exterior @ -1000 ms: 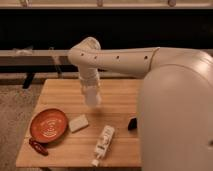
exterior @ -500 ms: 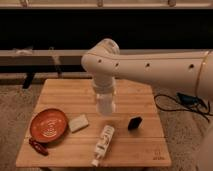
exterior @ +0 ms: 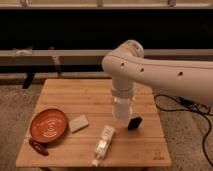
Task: Place the ceramic cup over the eraser
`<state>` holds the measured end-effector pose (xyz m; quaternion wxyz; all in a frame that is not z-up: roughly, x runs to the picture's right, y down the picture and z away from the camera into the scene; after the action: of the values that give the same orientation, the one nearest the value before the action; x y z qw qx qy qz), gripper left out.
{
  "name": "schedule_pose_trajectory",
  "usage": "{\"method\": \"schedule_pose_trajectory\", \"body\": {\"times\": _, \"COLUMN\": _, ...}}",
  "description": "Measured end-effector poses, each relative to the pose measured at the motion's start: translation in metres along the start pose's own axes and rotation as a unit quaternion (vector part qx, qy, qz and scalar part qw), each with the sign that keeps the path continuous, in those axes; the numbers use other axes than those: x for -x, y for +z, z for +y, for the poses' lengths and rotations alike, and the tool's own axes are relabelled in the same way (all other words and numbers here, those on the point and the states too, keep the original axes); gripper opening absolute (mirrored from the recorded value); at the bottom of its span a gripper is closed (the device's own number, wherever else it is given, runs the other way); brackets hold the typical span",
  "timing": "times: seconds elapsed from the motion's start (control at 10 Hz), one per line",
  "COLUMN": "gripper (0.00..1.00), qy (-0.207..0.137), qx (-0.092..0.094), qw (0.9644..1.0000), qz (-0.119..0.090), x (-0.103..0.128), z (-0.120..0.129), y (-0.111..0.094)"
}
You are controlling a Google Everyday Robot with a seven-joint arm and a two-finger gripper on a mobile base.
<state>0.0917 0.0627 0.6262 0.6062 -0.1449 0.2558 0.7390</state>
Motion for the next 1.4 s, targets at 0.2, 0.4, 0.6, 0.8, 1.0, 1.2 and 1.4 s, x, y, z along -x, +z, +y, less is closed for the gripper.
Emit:
{"method": "schedule_pose_trajectory", "body": {"times": 0.2, "gripper": 0.0, "qy": 0.025, "qx": -0.009, "qw": 0.9996, "qz": 0.006, "x": 0.001, "z": -0.019, "y": 0.007}}
{"method": "schedule_pose_trajectory", "body": {"times": 0.4, "gripper": 0.0, "qy": 0.043, "qx": -0.011, "qw": 0.999, "qz": 0.006, "x": 0.004, "z": -0.031, "y": 0.017}}
{"method": "schedule_pose_trajectory", "body": {"times": 0.6, "gripper": 0.0, "qy": 0.055, "qx": -0.011, "qw": 0.9984, "qz": 0.008, "x": 0.011, "z": -0.036, "y": 0.038}}
{"method": "schedule_pose_trajectory", "body": {"times": 0.8, "gripper": 0.0, "qy": 0.066, "qx": -0.015, "qw": 0.9976, "qz": 0.014, "x": 0.017, "z": -0.043, "y": 0.053}}
{"method": "schedule_pose_trajectory", "body": {"times": 1.0, "gripper": 0.0, "qy": 0.072, "qx": -0.018, "qw": 0.997, "qz": 0.02, "x": 0.019, "z": -0.048, "y": 0.063}}
{"method": "schedule_pose_trajectory", "body": {"times": 1.2, "gripper": 0.0, "qy": 0.079, "qx": -0.018, "qw": 0.9965, "qz": 0.023, "x": 0.019, "z": -0.053, "y": 0.072}}
{"method": "schedule_pose_trajectory", "body": {"times": 1.4, "gripper": 0.01, "qy": 0.085, "qx": -0.014, "qw": 0.9961, "qz": 0.021, "x": 0.019, "z": -0.055, "y": 0.084}}
